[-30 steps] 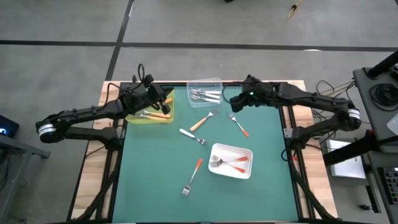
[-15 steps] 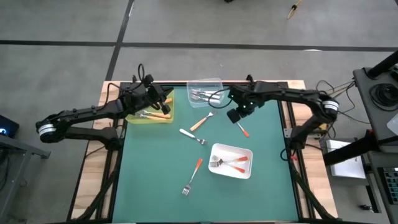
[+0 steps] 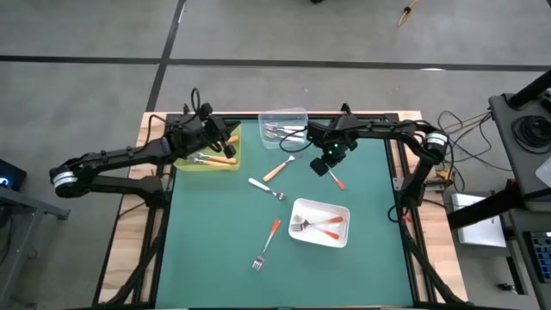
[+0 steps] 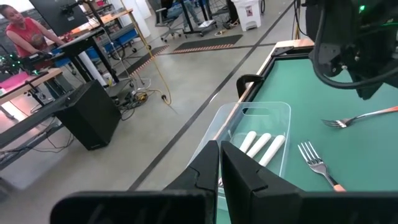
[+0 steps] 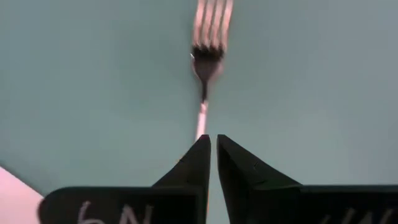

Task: Sort silverware by color (type)
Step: Put the orange fork into the white bin

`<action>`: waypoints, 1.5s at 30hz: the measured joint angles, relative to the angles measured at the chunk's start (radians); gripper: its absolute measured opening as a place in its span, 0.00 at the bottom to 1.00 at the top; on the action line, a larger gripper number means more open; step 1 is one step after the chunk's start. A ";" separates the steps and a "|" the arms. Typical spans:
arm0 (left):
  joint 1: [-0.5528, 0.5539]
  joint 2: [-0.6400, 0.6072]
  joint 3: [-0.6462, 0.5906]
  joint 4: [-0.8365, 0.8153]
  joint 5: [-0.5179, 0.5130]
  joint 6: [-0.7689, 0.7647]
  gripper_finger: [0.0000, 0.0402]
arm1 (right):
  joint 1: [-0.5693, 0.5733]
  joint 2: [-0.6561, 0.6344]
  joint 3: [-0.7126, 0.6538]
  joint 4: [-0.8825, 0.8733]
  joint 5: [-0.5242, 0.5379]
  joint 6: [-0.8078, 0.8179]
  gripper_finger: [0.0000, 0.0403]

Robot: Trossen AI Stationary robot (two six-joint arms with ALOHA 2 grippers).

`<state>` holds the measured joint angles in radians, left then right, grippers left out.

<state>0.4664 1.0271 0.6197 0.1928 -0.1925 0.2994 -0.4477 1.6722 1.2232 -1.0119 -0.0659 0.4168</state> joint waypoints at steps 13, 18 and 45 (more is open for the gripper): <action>0.000 0.000 0.000 0.001 0.000 0.003 0.00 | 0.000 0.084 0.000 0.066 -0.001 -0.041 0.46; 0.000 0.000 0.000 0.001 0.000 0.003 0.00 | 0.000 0.113 0.000 0.082 0.025 -0.043 0.47; 0.000 0.000 0.000 0.001 -0.003 0.006 0.00 | 0.002 0.113 -0.046 0.103 0.044 -0.067 0.03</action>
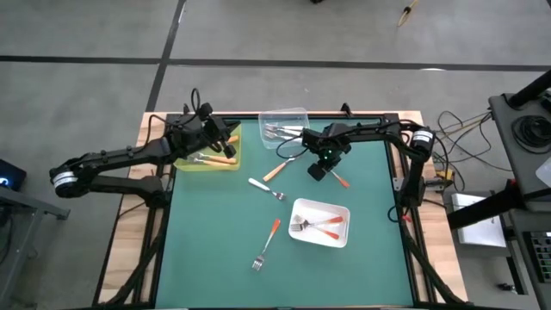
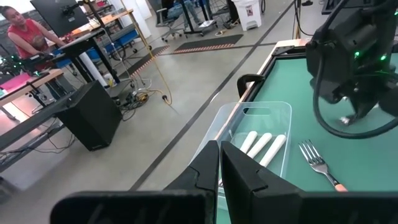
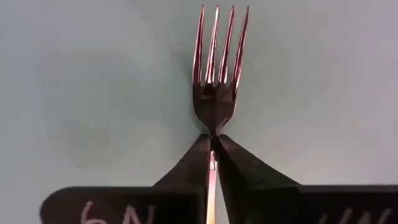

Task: Sort silverware by color (type)
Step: Put the orange fork into the white bin

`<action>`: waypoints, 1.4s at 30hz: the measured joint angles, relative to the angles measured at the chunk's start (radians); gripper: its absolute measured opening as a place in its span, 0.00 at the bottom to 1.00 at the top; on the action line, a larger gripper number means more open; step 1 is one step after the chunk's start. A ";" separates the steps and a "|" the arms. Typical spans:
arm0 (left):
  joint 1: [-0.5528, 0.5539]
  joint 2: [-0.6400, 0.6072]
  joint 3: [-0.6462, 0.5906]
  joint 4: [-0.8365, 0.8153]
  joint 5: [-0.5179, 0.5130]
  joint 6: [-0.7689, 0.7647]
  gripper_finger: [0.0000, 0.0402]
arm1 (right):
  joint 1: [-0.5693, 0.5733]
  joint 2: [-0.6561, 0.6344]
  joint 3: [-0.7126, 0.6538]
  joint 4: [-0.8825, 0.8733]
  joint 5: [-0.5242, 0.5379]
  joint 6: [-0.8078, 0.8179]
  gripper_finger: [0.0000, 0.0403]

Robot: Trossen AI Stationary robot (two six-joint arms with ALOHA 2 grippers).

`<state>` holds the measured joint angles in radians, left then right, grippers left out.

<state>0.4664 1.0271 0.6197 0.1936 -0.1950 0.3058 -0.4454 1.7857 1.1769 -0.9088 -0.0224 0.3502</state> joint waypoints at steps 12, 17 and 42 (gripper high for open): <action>0.000 0.000 0.000 0.000 0.000 0.000 0.00 | -0.007 -0.215 0.062 -0.172 0.056 -0.136 0.03; 0.000 0.000 0.000 0.000 0.000 0.000 0.00 | -0.029 -0.278 0.094 -0.109 0.089 -0.144 0.03; 0.000 0.000 0.000 0.013 0.000 0.000 0.00 | 0.207 -0.297 0.271 0.008 -0.164 -0.165 0.03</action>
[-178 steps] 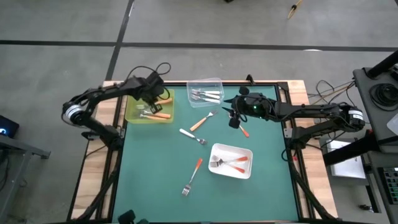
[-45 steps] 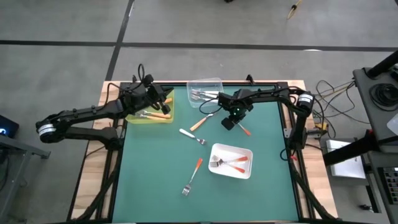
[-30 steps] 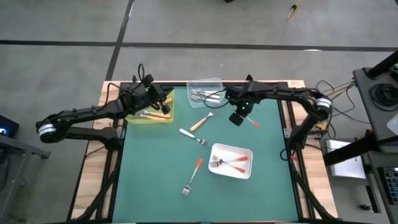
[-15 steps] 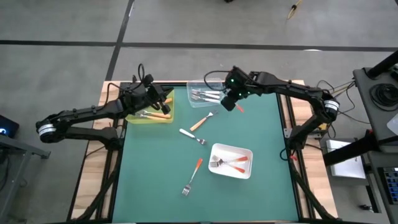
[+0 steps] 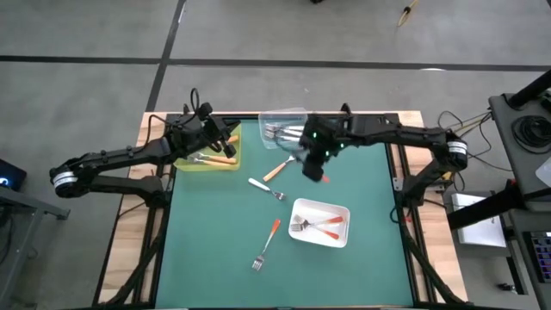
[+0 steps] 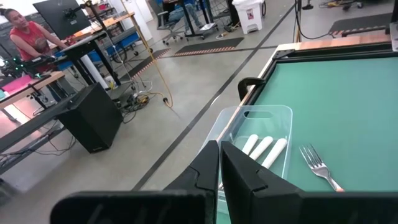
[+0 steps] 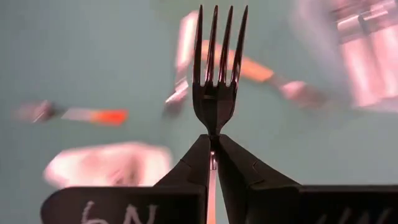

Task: Sort silverware by color (type)
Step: Put the orange fork into the white bin

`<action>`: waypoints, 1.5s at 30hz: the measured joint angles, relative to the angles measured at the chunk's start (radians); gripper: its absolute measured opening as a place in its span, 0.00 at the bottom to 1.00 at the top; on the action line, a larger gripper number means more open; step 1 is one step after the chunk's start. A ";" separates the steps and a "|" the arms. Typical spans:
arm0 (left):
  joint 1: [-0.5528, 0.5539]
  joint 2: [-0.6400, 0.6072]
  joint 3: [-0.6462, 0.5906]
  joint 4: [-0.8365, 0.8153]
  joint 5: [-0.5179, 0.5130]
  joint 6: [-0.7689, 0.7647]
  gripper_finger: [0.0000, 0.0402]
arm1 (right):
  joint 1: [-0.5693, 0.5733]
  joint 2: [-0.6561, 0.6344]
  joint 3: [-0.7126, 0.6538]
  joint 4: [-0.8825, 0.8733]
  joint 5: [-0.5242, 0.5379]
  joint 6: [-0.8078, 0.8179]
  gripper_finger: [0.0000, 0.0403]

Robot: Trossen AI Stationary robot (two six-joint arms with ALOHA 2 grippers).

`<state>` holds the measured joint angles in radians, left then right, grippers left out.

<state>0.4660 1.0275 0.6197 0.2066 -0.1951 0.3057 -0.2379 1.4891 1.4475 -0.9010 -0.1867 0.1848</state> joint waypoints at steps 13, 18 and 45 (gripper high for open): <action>0.000 0.000 0.000 -0.001 0.000 0.000 0.00 | 0.330 0.003 -0.012 -0.196 -0.069 0.001 0.03; 0.000 0.000 0.000 -0.001 0.000 0.000 0.00 | 0.430 0.028 -0.013 -0.187 -0.004 -0.053 0.03; 0.000 0.000 0.000 -0.007 0.001 -0.011 0.00 | 0.489 0.233 0.072 -0.244 0.109 -0.236 0.03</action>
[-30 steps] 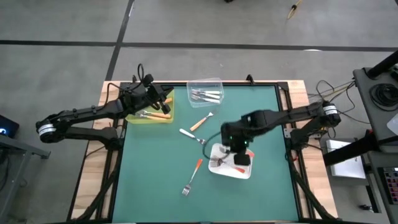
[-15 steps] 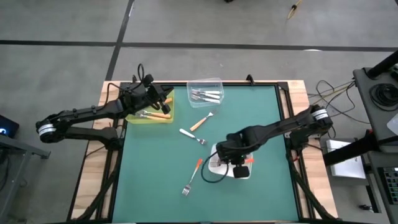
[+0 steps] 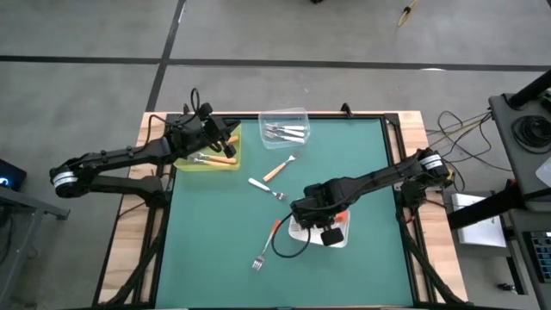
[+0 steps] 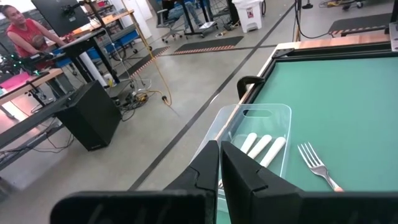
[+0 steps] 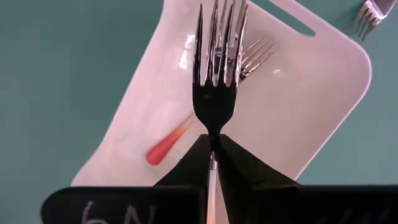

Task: Sort silverware by color (type)
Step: Put the orange fork into the white bin

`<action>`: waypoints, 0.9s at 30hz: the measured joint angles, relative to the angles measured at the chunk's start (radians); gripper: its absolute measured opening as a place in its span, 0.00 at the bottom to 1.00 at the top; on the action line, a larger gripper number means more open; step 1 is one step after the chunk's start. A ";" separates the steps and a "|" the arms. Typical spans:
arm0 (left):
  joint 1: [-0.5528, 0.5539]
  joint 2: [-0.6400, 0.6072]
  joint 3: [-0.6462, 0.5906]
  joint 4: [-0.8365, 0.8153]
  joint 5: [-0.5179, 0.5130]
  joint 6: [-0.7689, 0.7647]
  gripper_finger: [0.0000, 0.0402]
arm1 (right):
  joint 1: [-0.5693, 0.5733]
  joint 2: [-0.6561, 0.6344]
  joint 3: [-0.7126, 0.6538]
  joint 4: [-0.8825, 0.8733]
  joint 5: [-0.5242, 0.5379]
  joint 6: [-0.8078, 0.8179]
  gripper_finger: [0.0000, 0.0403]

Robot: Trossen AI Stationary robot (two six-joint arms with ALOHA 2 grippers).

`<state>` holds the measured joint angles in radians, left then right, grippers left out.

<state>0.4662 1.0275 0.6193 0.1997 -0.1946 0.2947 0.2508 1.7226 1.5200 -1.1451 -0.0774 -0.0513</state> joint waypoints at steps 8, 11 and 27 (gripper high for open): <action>0.000 0.000 0.000 0.000 0.000 0.000 0.00 | 0.000 0.000 -0.002 0.059 0.002 -0.001 0.03; 0.000 0.000 0.000 0.000 0.000 0.000 0.00 | 0.000 0.009 -0.002 0.089 0.002 0.005 0.03; 0.000 0.000 0.000 0.000 0.000 0.000 0.00 | 0.000 0.091 -0.004 0.071 0.001 0.006 0.03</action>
<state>0.4664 1.0275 0.6193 0.2001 -0.1947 0.2945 0.2504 1.8140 1.5158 -1.0741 -0.0769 -0.0456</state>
